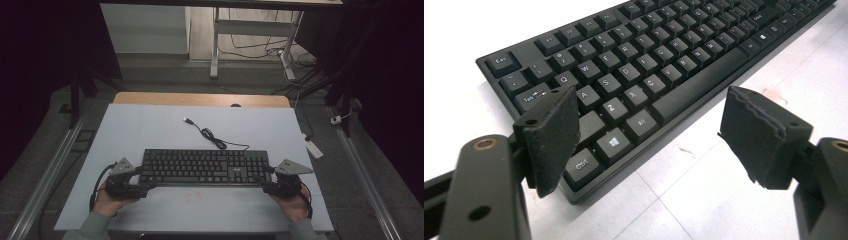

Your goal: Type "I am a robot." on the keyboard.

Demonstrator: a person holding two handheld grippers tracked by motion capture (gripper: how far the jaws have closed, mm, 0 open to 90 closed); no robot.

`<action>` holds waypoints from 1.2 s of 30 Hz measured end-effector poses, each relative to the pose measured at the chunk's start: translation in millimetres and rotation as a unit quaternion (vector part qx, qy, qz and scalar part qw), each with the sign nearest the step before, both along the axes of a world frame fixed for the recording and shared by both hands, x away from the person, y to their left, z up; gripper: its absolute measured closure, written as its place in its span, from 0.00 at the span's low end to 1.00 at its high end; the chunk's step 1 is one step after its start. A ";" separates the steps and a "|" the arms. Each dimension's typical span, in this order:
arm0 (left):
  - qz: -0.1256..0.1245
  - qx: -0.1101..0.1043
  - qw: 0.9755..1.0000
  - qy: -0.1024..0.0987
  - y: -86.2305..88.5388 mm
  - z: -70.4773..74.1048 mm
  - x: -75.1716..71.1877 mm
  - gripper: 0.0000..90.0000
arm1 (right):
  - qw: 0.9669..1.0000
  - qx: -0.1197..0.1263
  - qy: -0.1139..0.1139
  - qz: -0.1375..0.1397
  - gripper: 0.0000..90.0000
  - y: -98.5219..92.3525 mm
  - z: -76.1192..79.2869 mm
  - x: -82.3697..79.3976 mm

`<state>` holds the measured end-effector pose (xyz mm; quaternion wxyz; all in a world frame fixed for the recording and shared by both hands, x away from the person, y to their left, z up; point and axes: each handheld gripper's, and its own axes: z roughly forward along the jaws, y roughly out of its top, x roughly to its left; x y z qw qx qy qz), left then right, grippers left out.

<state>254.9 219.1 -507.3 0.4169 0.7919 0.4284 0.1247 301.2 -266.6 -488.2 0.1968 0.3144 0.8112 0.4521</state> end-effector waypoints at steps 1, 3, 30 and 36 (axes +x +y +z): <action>-0.001 0.000 1.000 0.000 -0.1 -0.3 -0.5 0.26 | 1.000 -0.002 -0.002 -0.001 0.53 -3.4 -0.7 -1.3; -0.004 0.003 1.000 0.000 0.0 -1.1 -1.5 0.26 | 1.000 -0.005 -0.004 -0.002 0.53 -8.7 -3.2 -3.6; 0.004 0.006 1.000 -0.015 4.1 -1.6 -3.7 0.26 | 0.999 -0.022 -0.009 0.026 0.52 -16.9 -9.7 -10.9; 0.005 0.007 1.000 -0.018 4.0 -0.5 -4.0 0.26 | 0.999 -0.024 -0.008 0.022 0.52 -17.3 -9.2 -11.5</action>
